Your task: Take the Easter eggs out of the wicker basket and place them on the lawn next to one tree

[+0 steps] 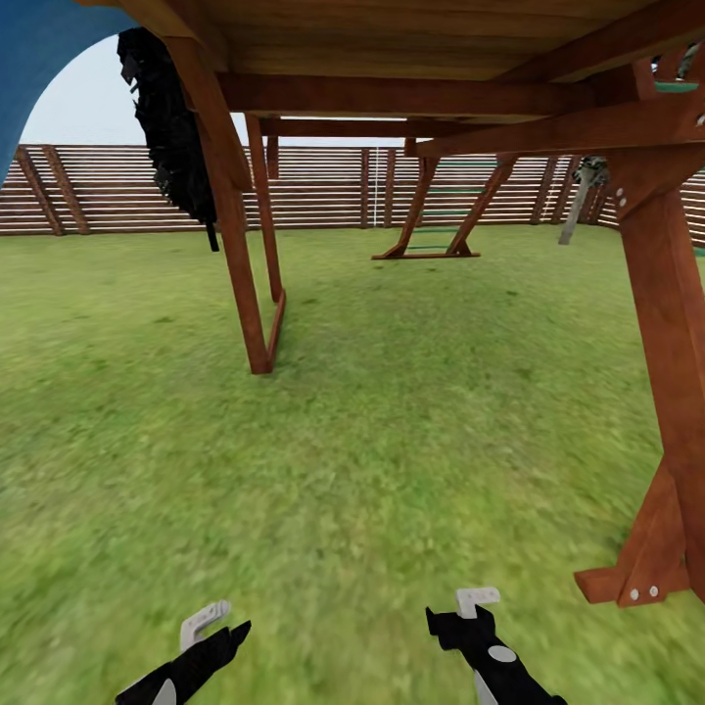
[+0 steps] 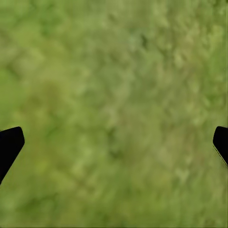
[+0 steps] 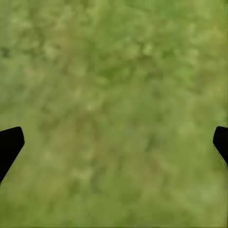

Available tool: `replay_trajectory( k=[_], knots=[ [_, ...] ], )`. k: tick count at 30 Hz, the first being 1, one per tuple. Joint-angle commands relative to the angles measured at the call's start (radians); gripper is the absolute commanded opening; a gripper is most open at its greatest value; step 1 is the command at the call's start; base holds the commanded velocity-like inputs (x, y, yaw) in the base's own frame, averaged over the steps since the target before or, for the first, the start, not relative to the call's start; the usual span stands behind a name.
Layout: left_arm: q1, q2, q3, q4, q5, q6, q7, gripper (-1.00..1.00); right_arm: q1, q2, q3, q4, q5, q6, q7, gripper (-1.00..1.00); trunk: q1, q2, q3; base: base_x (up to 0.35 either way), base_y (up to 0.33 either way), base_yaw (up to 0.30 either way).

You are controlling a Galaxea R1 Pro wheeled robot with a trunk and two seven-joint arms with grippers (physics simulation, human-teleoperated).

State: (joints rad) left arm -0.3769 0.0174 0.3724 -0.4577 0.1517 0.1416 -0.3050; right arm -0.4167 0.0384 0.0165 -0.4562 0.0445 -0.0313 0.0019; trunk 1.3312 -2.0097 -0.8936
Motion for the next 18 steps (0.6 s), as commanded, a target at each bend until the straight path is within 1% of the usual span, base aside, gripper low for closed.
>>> replay_trajectory(
  k=[1,18],
  knots=[
    [0.0,0.0,0.005,-0.001,0.01,0.01,-0.005,1.0,-0.001,0.0,0.0,0.001,0.005,-0.003,0.0,1.0,0.0,0.0,-0.001,0.317,0.0,0.0],
    [0.0,0.0,0.005,-0.001,0.006,0.0,-0.002,1.0,-0.001,0.0,-0.001,0.001,0.005,-0.004,0.0,1.0,0.0,0.0,-0.001,0.316,0.0,0.0]
  ],
)
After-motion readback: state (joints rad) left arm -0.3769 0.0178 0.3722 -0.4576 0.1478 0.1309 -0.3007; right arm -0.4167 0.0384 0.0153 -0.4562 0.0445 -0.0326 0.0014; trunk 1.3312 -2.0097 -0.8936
